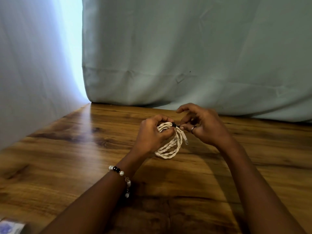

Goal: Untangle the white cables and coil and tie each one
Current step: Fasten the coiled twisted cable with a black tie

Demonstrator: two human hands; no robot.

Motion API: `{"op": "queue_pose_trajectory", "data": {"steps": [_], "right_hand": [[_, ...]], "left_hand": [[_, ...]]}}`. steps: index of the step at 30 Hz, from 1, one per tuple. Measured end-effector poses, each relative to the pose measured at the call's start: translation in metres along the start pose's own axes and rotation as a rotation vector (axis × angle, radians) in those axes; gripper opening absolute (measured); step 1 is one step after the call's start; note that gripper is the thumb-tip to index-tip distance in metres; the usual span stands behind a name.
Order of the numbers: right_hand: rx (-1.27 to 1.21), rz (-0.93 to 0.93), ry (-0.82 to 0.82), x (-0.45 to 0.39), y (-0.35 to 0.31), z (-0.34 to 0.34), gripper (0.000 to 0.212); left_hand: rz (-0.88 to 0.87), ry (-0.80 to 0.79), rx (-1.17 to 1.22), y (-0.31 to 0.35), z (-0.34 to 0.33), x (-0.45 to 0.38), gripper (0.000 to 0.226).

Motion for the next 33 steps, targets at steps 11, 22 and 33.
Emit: {"op": "queue_pose_trajectory", "data": {"steps": [11, 22, 33], "right_hand": [[0.092, 0.021, -0.050, 0.002, -0.002, 0.000, 0.060], [0.118, 0.056, -0.068, 0.003, -0.009, 0.000, 0.059], [0.082, 0.087, -0.066, 0.002, -0.011, 0.000, 0.054]], "left_hand": [[-0.015, -0.071, -0.023, 0.005, -0.004, 0.001, 0.024], [-0.034, -0.103, -0.059, 0.006, -0.003, 0.001, 0.025], [-0.105, -0.100, -0.124, 0.010, -0.003, 0.001, 0.026]]}}
Point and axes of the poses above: each hand's wrist, its own x-axis away from the middle knuckle, its own z-axis out of the back of the hand, y = z × x, the point moved 3 cm from there along -x, towards the middle knuckle, and after that the axes turned 3 degrees about x, right-handed, at the moved point
